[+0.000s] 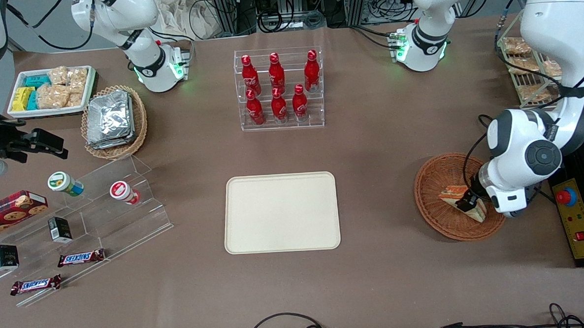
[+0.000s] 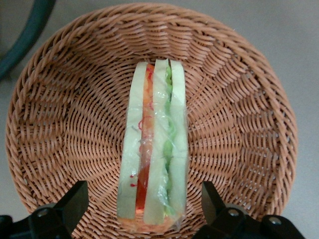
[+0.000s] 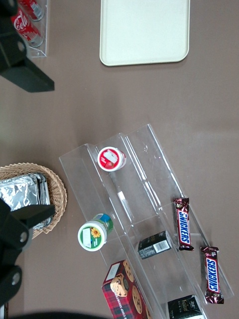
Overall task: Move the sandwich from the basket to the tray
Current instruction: 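Lower the left gripper over the sandwich in the wicker basket, then close the left gripper on the sandwich and lift it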
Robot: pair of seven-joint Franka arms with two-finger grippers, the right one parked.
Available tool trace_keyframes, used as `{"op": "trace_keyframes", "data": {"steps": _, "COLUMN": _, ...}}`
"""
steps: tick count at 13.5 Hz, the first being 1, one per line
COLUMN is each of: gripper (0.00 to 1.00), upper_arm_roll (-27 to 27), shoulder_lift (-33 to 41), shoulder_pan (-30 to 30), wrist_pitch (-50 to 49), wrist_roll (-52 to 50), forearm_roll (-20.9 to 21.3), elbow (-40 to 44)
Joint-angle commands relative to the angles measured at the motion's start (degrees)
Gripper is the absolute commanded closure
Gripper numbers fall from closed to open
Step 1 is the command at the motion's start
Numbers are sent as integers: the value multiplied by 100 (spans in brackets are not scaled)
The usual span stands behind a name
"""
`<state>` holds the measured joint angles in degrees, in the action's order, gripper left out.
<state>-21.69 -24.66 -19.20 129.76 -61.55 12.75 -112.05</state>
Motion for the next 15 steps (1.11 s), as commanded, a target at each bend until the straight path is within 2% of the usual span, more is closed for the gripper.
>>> {"op": "trace_keyframes", "data": {"steps": 1, "gripper": 1, "upper_arm_roll": -19, "shoulder_lift": -109, "shoulder_pan": -49, "wrist_pitch": 111, "wrist_roll": -94, "forearm_roll": -10, "elbow": 52}}
{"op": "trace_keyframes", "data": {"steps": 2, "gripper": 15, "upper_arm_roll": -19, "shoulder_lift": -161, "shoulder_pan": -49, "wrist_pitch": 102, "wrist_roll": -86, "forearm_roll": 16, "elbow": 148}}
{"op": "trace_keyframes", "data": {"steps": 3, "gripper": 46, "upper_arm_roll": -19, "shoulder_lift": -179, "shoulder_pan": -40, "wrist_pitch": 102, "wrist_roll": -68, "forearm_roll": 77, "elbow": 201}}
{"op": "trace_keyframes", "data": {"steps": 4, "gripper": 71, "upper_arm_roll": -19, "shoulder_lift": -188, "shoulder_pan": -31, "wrist_pitch": 102, "wrist_roll": -77, "forearm_roll": 78, "elbow": 254}}
{"op": "trace_keyframes", "data": {"steps": 5, "gripper": 87, "upper_arm_roll": -19, "shoulder_lift": -188, "shoulder_pan": -31, "wrist_pitch": 102, "wrist_roll": -77, "forearm_roll": 69, "elbow": 289}}
{"op": "trace_keyframes", "data": {"steps": 7, "gripper": 100, "upper_arm_roll": -37, "shoulder_lift": -162, "shoulder_pan": 30, "wrist_pitch": 6, "wrist_roll": 11, "forearm_roll": 69, "elbow": 403}}
{"op": "trace_keyframes", "data": {"steps": 9, "gripper": 100, "upper_arm_roll": -72, "shoulder_lift": -118, "shoulder_pan": 39, "wrist_pitch": -509, "wrist_roll": 72, "forearm_roll": 61, "elbow": 735}}
{"op": "trace_keyframes", "data": {"steps": 11, "gripper": 100, "upper_arm_roll": -107, "shoulder_lift": -162, "shoulder_pan": 135, "wrist_pitch": -1448, "wrist_roll": 484, "forearm_roll": 43, "elbow": 1437}}
{"op": "trace_keyframes", "data": {"steps": 13, "gripper": 100, "upper_arm_roll": -107, "shoulder_lift": -171, "shoulder_pan": 390, "wrist_pitch": -2241, "wrist_roll": 853, "forearm_roll": 34, "elbow": 2045}}
{"op": "trace_keyframes", "data": {"steps": 15, "gripper": 100, "upper_arm_roll": -116, "shoulder_lift": -162, "shoulder_pan": 802, "wrist_pitch": -2437, "wrist_roll": 943, "forearm_roll": -1, "elbow": 2389}}
